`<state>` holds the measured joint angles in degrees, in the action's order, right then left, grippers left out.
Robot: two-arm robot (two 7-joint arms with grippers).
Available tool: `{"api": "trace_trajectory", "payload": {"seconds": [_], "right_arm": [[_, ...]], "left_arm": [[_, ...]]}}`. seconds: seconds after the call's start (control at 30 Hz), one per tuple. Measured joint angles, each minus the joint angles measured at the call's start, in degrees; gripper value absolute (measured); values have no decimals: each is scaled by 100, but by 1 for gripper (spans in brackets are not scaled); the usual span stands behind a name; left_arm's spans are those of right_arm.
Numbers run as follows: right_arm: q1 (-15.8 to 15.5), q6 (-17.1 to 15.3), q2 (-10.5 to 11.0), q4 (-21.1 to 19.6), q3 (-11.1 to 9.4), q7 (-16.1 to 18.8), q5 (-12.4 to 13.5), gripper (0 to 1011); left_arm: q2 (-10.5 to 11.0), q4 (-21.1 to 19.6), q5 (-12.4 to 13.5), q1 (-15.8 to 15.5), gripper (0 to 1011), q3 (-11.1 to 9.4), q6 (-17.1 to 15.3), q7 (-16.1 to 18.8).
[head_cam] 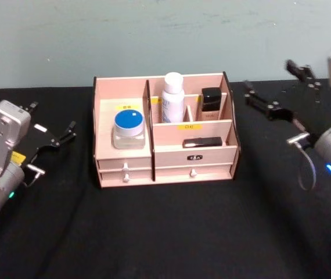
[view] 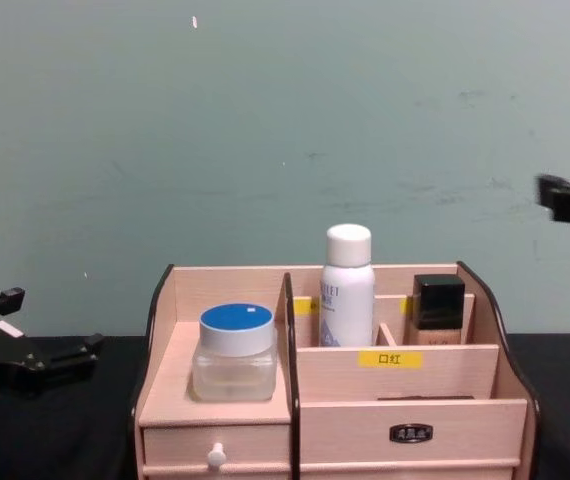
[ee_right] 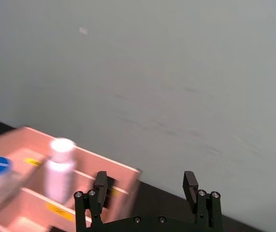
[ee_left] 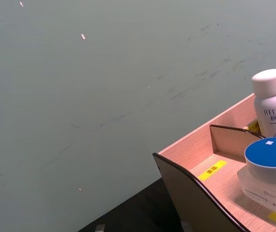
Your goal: Pick up the facial cleanser and watermelon frost from the table and place them into the tiered storage box.
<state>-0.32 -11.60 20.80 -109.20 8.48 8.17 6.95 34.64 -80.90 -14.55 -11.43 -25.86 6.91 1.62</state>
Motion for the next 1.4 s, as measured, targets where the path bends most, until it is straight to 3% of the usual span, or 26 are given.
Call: {"api": "trace_trajectory", "payload": {"seconds": [0.2,0.33,0.77,1.4], "right_arm": [[-72,-15,-212,310,-287,-395,-188,1002],[-26,-67,-310,573,-375,-467,-241,1002],[331,-117,-448,1549,-445,-48,-208,1002],[315,-117,-443,1506,-440,-69,-196,1002]], "left_arm": [[0,0,0,0,1010,0,0,0],[0,0,0,0,1009,0,0,0],[0,0,0,0,1010,0,0,0],[0,0,0,0,1010,0,0,0]]}}
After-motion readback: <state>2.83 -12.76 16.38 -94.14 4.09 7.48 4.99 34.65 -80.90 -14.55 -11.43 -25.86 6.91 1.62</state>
